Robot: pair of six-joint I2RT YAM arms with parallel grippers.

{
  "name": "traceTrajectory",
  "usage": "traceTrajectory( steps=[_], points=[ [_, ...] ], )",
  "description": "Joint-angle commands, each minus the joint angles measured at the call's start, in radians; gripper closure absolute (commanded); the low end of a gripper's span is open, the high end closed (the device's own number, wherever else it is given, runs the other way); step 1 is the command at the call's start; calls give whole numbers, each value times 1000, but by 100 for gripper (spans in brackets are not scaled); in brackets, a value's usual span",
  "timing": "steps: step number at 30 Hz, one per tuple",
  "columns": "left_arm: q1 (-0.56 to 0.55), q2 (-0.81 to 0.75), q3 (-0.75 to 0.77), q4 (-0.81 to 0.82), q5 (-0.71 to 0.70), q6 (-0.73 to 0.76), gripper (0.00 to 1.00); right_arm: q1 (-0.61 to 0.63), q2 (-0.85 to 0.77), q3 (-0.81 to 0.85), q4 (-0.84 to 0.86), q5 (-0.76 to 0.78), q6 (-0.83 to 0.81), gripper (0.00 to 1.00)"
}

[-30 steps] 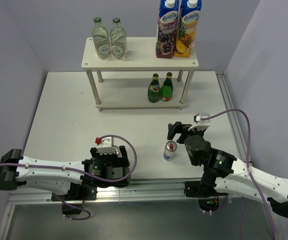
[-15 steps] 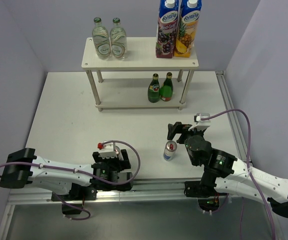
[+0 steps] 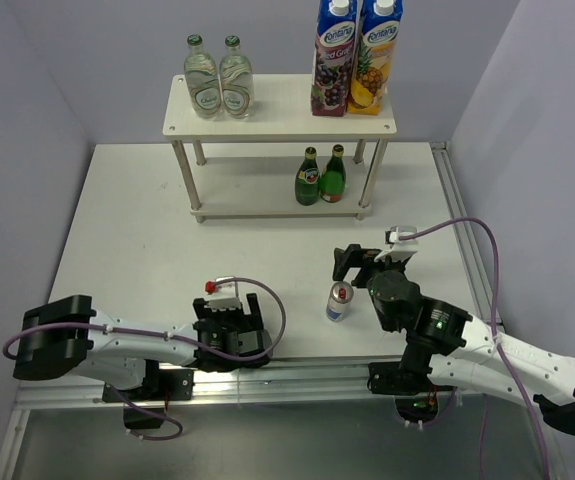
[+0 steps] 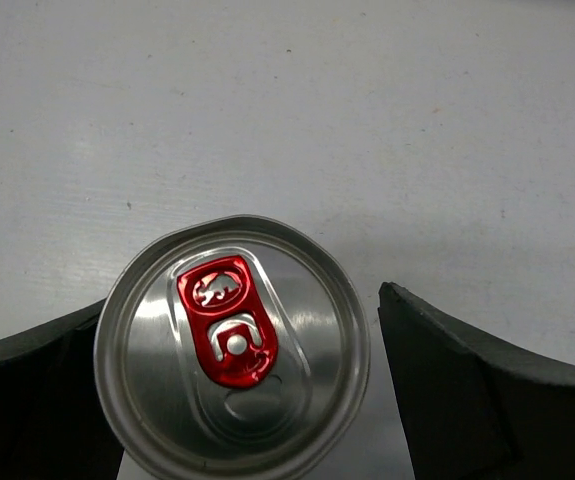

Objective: Place and organize the beverage onto the shelf

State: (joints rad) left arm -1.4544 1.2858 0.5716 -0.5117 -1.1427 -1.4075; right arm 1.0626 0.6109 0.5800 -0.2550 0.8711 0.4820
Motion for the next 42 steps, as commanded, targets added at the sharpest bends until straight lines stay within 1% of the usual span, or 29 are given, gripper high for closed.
traceTrajectory(
  steps=[1,3,5,7,8,10,11,12,13,14,15,16,17,18,19,20,21,22,23,24,25,26,27,28,29,30,35,42],
  points=[
    [22,30,-12,52,-28,9,7,4,7,0,22,5,6,0],
    [29,50,-12,53,-32,-5,20,4,7,0,25,0,3,0],
    [35,66,-10,61,-32,1,26,4,13,-2,26,0,1,0],
    [48,79,-6,82,-32,27,37,5,18,3,25,0,1,0],
    [52,84,-3,79,-34,31,52,4,20,3,26,0,1,0],
    [65,78,8,84,-46,53,71,4,21,3,28,3,0,0],
    [69,66,14,79,-52,64,84,4,18,3,26,5,0,0],
    [78,58,17,84,-58,79,88,4,18,3,28,5,0,0],
    [86,49,25,93,-68,99,89,4,18,1,26,5,0,0],
    [92,25,30,107,-71,157,94,4,15,1,28,6,0,0],
    [112,11,33,158,-72,198,96,4,15,1,28,6,-2,0],
    [123,-5,36,197,-63,310,97,4,15,1,30,8,-2,0],
    [141,-44,36,240,-54,376,99,4,18,1,30,8,-2,0],
    [179,-63,33,348,-43,440,99,4,18,1,31,9,-2,0],
    [201,-84,30,404,1,578,99,4,20,1,30,11,-2,0],
    [228,-126,28,473,29,647,100,4,18,3,28,11,-2,0],
    [294,-144,31,566,58,700,100,4,18,4,26,11,-2,0],
    [327,-158,34,616,81,796,100,4,15,3,26,12,1,0],
    [362,-170,40,649,130,841,100,4,13,1,26,12,0,0],
    [431,-166,68,674,149,876,100,4,10,1,28,16,1,0],
    [462,-158,83,723,164,907,100,4,7,0,26,13,1,0],
    [494,-131,99,746,181,971,100,4,3,-2,26,14,1,0],
    [550,-114,114,777,211,999,100,4,1,-2,26,17,1,0],
    [575,-97,141,804,239,1048,100,4,-3,-2,26,14,1,0],
    [604,-64,154,859,263,1067,100,4,-2,-5,28,16,1,0],
    [659,-46,183,880,314,1078,100,4,-3,-3,26,16,1,0],
    [810,90,283,979,426,1128,100,4,-2,-3,22,9,6,0],
    [922,273,437,1027,506,1156,100,4,0,-3,26,-1,3,0]
  ],
)
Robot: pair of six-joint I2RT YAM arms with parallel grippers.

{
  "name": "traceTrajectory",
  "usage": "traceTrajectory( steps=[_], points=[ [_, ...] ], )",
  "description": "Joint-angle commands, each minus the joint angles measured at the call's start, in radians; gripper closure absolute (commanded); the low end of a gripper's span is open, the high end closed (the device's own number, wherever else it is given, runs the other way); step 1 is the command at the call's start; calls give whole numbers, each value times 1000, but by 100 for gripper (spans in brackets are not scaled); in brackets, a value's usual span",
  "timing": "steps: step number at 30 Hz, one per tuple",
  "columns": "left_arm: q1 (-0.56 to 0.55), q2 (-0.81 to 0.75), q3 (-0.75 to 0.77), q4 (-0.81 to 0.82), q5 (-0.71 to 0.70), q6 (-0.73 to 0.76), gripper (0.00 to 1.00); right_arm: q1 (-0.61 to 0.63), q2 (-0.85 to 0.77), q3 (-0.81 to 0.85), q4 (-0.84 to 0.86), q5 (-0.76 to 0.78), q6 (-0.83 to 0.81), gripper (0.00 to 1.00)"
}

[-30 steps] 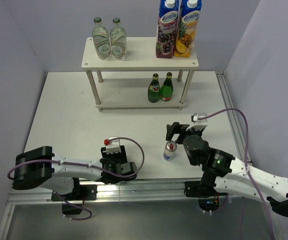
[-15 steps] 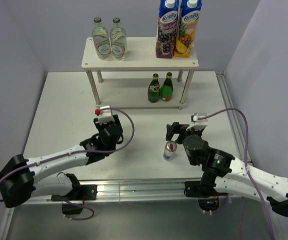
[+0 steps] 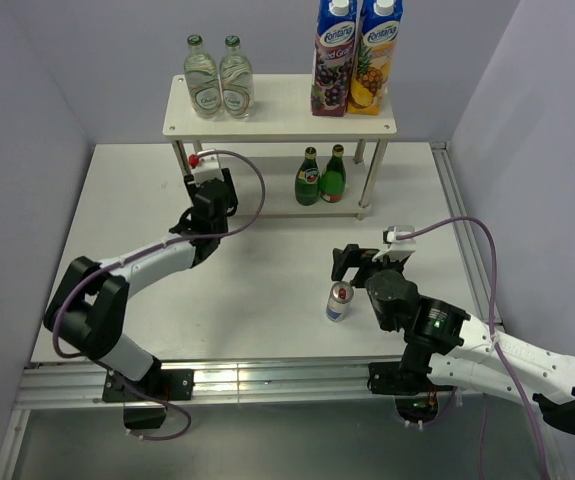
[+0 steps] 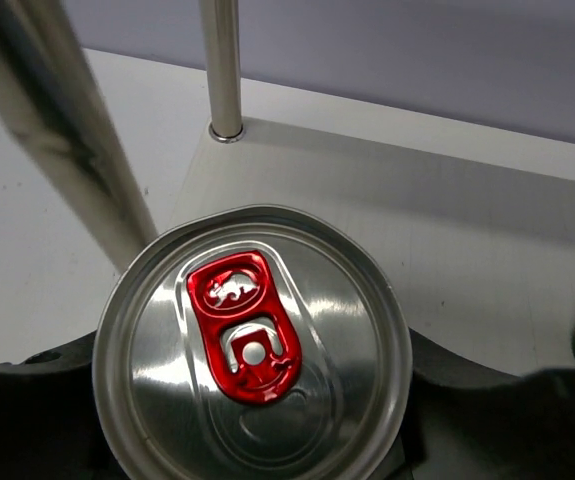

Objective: Place and organize the beverage onto the shelf

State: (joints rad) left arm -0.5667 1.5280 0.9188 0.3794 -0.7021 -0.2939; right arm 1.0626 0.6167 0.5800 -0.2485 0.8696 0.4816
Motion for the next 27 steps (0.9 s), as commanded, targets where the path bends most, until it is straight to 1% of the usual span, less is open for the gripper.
traceTrajectory(
  steps=[1,4,13,18,20,21,22,24,25,27],
  points=[
    [44,50,101,142,76,41,100,4,-3,-3,18,2,5,1],
    [71,138,153,150,99,38,100,4,8,-2,20,2,2,0],
    [94,290,242,182,104,47,100,4,17,-2,23,6,0,1],
    [96,317,246,187,87,44,100,4,23,0,23,11,-1,1],
    [99,319,247,179,96,45,96,4,26,1,25,12,-1,0],
    [100,320,246,171,102,44,92,5,28,1,25,11,-1,1],
    [102,320,244,171,104,48,79,4,29,3,28,11,-3,0],
    [102,320,241,170,105,56,67,4,31,4,25,11,-3,1],
    [103,319,239,168,105,56,52,4,31,3,26,11,-3,0],
    [103,317,235,164,108,58,39,4,31,3,25,9,-1,1]
  ],
)
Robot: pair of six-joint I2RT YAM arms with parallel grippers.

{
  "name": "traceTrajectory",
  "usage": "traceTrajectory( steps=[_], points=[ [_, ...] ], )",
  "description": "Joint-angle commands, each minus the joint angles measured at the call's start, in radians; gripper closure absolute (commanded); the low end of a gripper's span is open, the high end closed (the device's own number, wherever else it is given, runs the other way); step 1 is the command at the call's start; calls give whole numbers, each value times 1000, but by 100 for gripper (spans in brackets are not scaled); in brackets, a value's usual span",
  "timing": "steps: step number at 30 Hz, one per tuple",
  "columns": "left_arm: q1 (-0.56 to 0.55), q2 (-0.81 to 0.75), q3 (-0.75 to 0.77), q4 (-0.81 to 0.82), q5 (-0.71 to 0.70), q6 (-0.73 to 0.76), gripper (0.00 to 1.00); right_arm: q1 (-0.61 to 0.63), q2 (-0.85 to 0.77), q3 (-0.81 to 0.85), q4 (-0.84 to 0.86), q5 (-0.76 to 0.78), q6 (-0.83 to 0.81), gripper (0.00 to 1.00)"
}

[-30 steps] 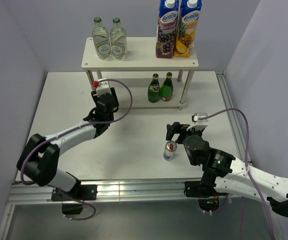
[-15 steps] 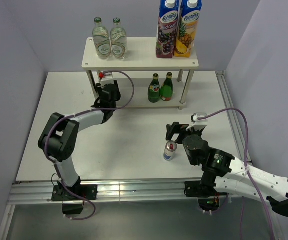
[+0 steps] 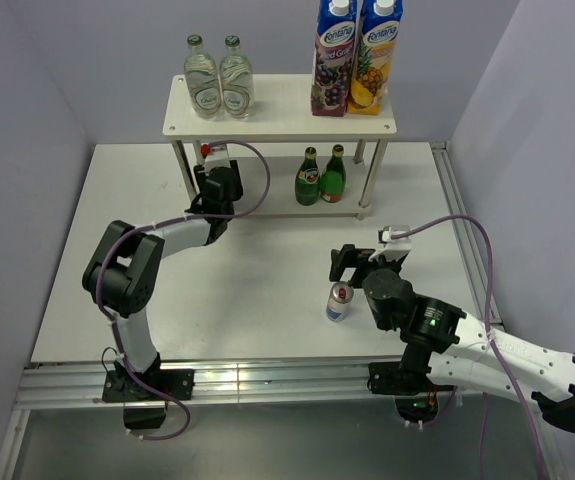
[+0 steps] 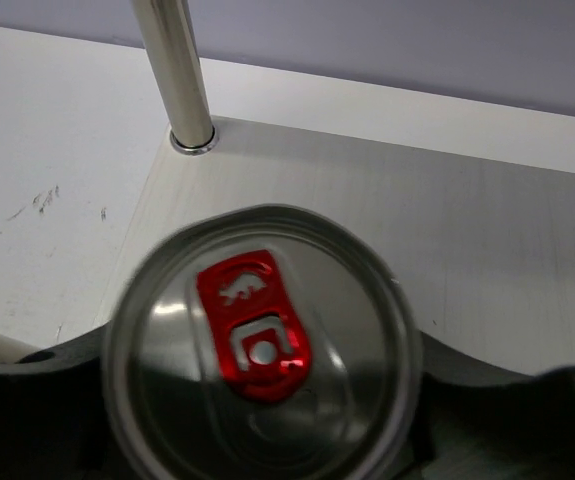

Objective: Place and organize the beverage onto the shelf

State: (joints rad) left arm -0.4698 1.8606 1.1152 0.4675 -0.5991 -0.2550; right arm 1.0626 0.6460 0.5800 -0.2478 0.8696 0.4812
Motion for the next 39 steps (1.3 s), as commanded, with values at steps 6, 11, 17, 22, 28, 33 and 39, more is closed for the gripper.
traceTrajectory(
  steps=[6,11,17,22,28,33,39],
  points=[
    [7,-44,31,37,24,8,4,4,-2,1,24,8,-1,0],
    [-9,-130,-17,4,21,5,1,4,-8,1,22,8,0,1],
    [-75,-265,-83,-81,-21,-6,1,4,-20,1,24,5,2,1],
    [-188,-444,-195,-145,-51,-29,1,4,-28,-2,21,6,2,1],
    [-447,-615,-370,-187,48,-70,1,4,-25,-2,24,0,0,1],
    [-625,-682,-482,-169,201,-89,1,4,-25,1,18,12,2,1],
    [-748,-727,-609,-42,353,-115,1,4,-25,0,12,32,8,1]
  ],
)
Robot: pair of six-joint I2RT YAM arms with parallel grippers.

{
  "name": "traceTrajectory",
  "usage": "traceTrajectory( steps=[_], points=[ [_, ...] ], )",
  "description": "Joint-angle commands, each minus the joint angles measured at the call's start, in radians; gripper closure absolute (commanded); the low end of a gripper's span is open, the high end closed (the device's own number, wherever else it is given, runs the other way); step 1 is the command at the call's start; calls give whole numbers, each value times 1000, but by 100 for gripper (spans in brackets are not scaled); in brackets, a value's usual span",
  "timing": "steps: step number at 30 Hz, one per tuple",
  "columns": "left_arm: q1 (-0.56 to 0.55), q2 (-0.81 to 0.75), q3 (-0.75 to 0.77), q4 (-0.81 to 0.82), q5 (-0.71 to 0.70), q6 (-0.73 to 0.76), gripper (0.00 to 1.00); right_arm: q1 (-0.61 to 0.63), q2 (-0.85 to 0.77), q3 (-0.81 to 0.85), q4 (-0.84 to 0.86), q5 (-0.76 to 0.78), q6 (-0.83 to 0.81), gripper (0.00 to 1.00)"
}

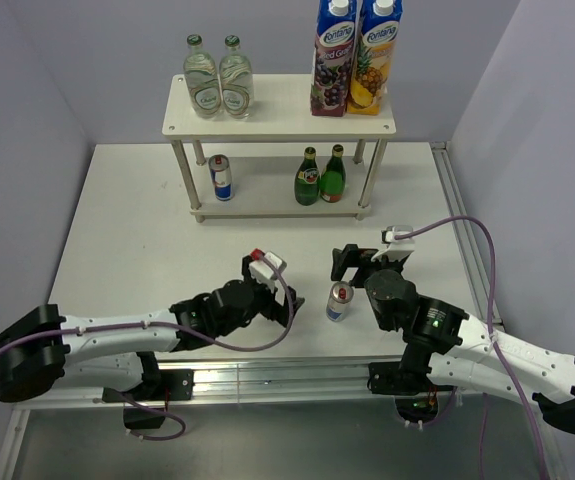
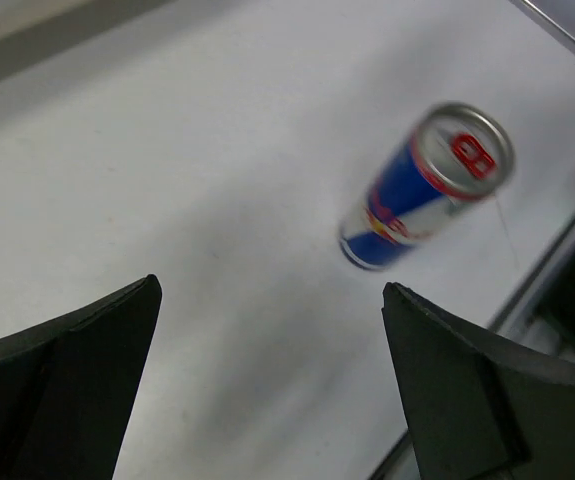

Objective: Place and organize the beverage onto the shelf

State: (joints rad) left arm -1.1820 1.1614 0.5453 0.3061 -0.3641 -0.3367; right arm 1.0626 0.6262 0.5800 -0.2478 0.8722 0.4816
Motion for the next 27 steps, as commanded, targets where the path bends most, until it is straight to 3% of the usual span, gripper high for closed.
traceTrajectory(
  steps=[1,9,16,27],
  points=[
    [-45,-14,-51,143,137,-39,1,4,-6,1,12,36,9,1],
    [-128,199,-5,327,151,-12,2,4,-16,-6,4,53,22,1],
    [-130,440,105,455,122,33,2,4,-36,-15,-1,59,31,1],
    [-120,673,246,559,80,57,4,4,-10,-11,12,53,25,1]
  ],
)
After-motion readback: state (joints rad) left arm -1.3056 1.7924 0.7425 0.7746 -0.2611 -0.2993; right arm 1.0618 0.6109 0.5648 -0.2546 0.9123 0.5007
